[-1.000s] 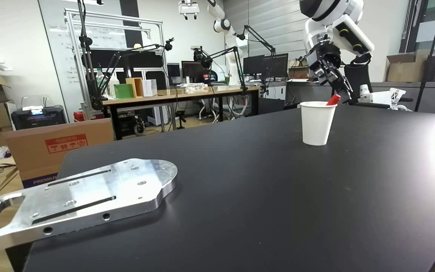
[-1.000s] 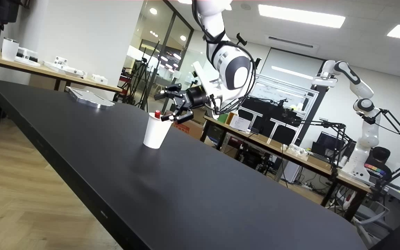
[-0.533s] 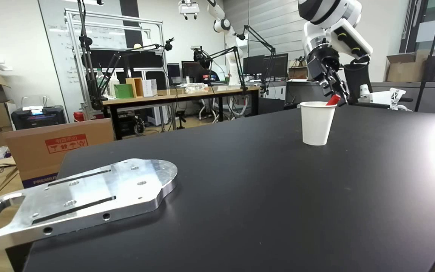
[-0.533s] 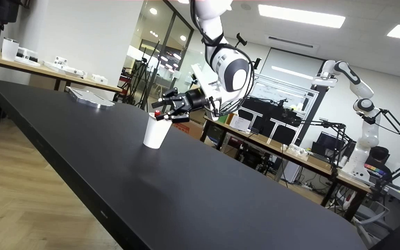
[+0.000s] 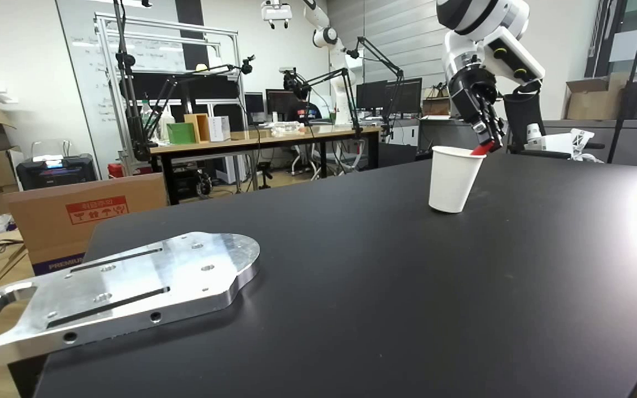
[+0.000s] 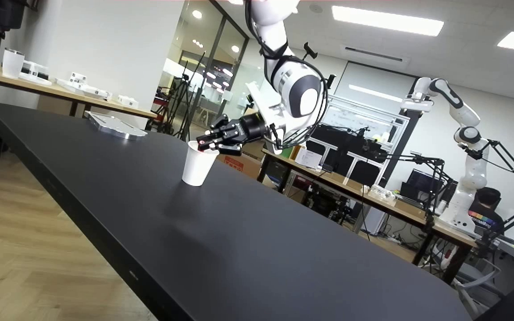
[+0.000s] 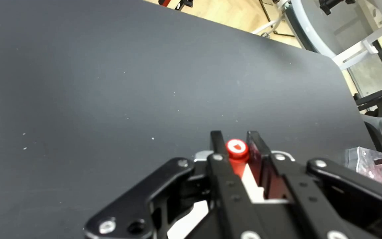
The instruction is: Remove the marker from the cup and put it on the table
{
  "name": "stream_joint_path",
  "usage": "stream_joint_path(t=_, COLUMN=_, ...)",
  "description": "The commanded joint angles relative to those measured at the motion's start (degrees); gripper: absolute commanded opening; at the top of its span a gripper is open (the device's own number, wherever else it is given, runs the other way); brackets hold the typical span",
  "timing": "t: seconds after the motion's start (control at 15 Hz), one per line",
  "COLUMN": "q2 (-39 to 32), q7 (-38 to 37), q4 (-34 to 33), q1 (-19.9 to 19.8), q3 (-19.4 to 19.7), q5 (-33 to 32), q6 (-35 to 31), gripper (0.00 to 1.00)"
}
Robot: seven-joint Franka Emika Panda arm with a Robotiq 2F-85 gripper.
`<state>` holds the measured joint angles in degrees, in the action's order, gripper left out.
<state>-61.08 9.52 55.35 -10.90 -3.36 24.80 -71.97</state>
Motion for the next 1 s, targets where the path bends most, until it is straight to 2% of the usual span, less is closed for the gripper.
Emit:
stream_joint_path(t=0.0, q2=0.12, q7=-2.22, q4=-2.23, q1=-0.34, q3=-0.82, q5=-0.38, q6=2.21, gripper=0.05)
stream_joint_path(t=0.4, q2=4.42, q7=-1.56, q4=0.21, q1=0.37, q3=-0.07, q5=0.14, q6=2.97, gripper=0.05)
stream_joint_path(t=0.93, q2=13.57, q7=-0.55, q4=4.69, q1=0.96, q3=-0.2, q5=0.21, q6=3.53, gripper=0.05)
